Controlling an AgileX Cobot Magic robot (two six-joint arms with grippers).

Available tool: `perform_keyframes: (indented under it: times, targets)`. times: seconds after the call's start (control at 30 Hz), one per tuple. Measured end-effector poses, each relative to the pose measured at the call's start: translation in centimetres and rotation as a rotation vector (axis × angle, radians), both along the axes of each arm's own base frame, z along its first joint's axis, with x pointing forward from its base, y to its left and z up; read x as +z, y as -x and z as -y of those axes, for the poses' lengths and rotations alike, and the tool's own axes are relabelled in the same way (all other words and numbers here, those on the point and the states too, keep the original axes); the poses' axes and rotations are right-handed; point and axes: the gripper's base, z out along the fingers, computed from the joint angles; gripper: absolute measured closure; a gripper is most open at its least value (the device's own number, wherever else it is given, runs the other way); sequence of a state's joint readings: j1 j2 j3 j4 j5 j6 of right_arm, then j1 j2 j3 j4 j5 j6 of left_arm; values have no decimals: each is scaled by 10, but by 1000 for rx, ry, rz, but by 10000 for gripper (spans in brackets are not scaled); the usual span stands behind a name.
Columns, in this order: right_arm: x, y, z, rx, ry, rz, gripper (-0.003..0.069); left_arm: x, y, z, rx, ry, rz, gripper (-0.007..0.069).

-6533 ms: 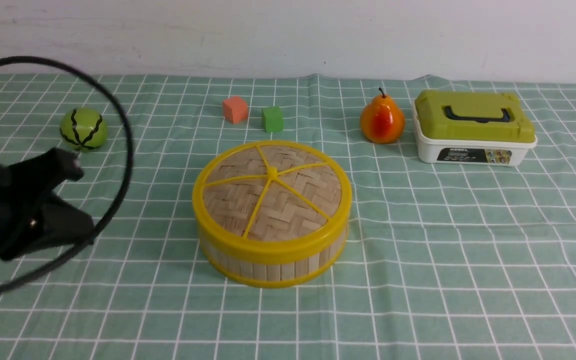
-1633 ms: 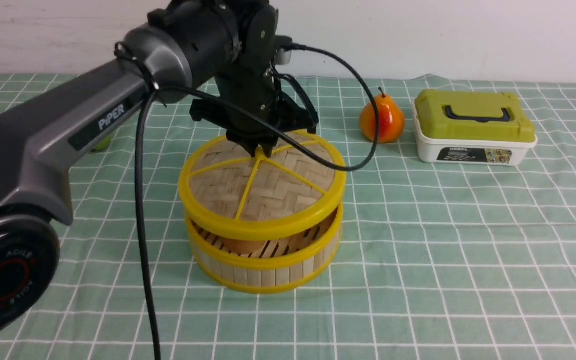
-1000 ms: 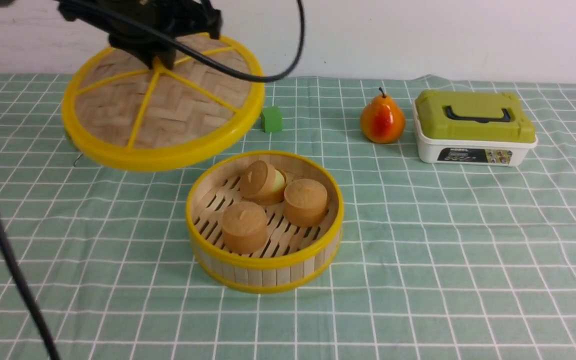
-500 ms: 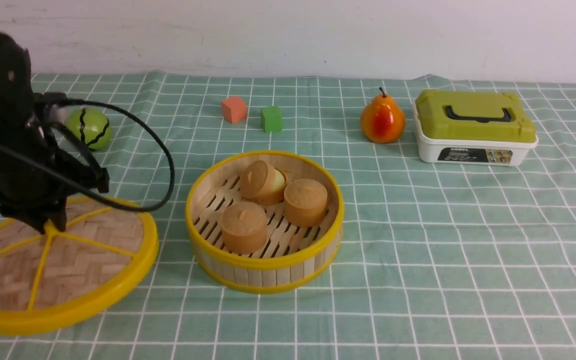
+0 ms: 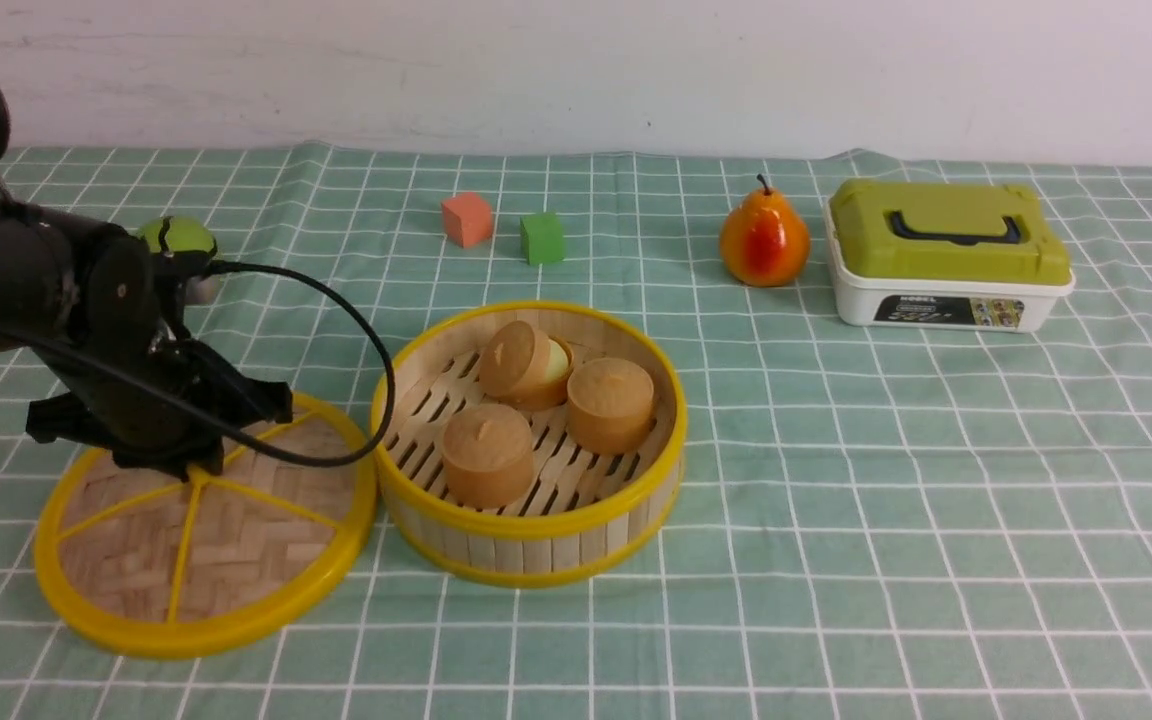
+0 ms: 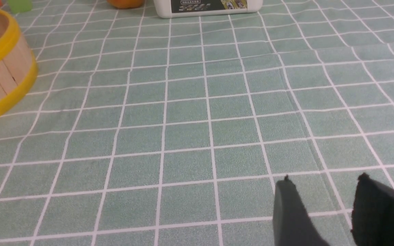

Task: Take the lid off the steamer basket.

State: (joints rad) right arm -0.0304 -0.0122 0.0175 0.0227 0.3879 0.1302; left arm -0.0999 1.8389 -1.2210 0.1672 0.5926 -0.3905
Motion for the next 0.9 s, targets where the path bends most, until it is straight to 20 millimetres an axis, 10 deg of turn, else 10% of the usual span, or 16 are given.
perform_keyframes:
  times: [0.4,0.7,0.9]
  targets:
    - [0,0,0,0,0,0,418,8,4,2,74,67,-22,330]
    - [0,0,0,0,0,0,418,97,14,1,103,95,66,307]
    - [0,0,0,0,0,0,418,174,52,-2,88,106,161,528]
